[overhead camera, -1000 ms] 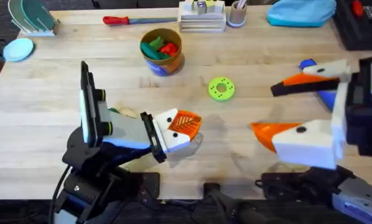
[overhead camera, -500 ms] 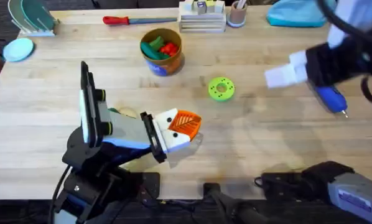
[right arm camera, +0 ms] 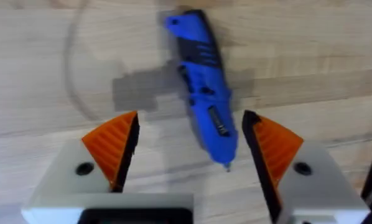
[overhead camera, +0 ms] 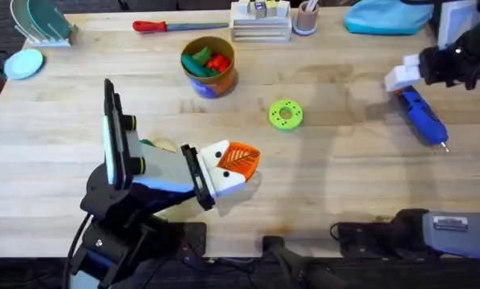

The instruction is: Pick up the gripper from the table and insert it into the empty holder that is missing its gripper. Then pick up a screw, insert it into the mounting hole, and use the screwdriver to tighten it. Finally, clean up the table by picking up the vegetable and placing it into the bucket.

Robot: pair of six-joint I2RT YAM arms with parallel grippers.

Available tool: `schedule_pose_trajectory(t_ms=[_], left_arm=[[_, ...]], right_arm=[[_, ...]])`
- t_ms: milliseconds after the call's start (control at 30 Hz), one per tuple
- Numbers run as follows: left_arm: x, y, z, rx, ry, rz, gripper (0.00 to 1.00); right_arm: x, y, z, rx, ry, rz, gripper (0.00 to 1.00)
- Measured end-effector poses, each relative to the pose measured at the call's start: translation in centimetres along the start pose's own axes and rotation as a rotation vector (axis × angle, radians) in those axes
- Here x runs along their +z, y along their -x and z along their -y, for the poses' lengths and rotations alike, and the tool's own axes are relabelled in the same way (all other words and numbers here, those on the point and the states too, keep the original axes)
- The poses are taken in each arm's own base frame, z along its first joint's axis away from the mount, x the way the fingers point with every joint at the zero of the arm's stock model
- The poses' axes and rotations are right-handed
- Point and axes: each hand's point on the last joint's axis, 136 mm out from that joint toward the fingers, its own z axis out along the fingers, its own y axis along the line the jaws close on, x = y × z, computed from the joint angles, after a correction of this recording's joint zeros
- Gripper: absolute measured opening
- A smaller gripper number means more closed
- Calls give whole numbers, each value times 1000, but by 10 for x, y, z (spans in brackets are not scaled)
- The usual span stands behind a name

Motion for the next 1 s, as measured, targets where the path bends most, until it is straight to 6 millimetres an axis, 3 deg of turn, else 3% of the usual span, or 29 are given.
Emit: schedule_pose_trajectory(t_ms=[133, 300, 667, 1000], left_arm=[[0, 0, 0, 0, 0, 0, 13], [0, 0, 0, 0, 0, 0, 13], [0, 0, 0, 0, 0, 0, 13], [0, 0, 0, 0, 0, 0, 13]], right_arm=[[25, -2, 27, -37, -21, -37, 991], [46, 6, 46, -114, -31, -24, 994], [75, 15, 26, -171, 180, 42, 991], [103, 17, 14, -177, 246, 31, 991]])
